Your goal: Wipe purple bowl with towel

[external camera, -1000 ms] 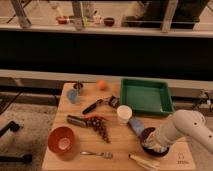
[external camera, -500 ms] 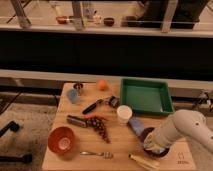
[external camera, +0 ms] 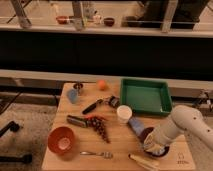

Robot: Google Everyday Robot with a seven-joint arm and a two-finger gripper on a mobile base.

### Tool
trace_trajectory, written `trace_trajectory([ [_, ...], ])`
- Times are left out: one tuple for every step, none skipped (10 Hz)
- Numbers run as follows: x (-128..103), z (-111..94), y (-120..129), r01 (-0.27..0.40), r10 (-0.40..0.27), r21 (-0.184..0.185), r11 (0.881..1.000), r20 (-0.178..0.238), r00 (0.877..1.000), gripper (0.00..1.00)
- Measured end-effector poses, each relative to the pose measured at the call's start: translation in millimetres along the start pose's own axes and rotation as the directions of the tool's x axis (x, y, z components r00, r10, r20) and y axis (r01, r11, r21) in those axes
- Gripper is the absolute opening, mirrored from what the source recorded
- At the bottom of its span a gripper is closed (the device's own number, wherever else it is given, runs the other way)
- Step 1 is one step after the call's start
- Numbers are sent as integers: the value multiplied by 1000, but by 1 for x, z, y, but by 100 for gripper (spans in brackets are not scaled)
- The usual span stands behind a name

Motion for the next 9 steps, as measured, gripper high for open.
trace_trajectory([
  [0,5,0,-3,3,-40,999,-1,1000,0],
  [2,4,2,-12,12,-43,999,-3,1000,0],
  [3,5,4,-24,23,-56,998,-4,1000,0],
  [1,6,3,-24,24,-64,998,-3,1000,0],
  [0,7,3,-24,24,-63,998,1,1000,0],
  [-1,7,4,-25,26,-62,998,5,1000,0],
  [-6,9,2,-20,21,-60,998,10,1000,0],
  [-12,10,-3,-14,15,-49,999,18,1000,0],
  [-15,11,-3,-13,14,-49,999,21,1000,0],
])
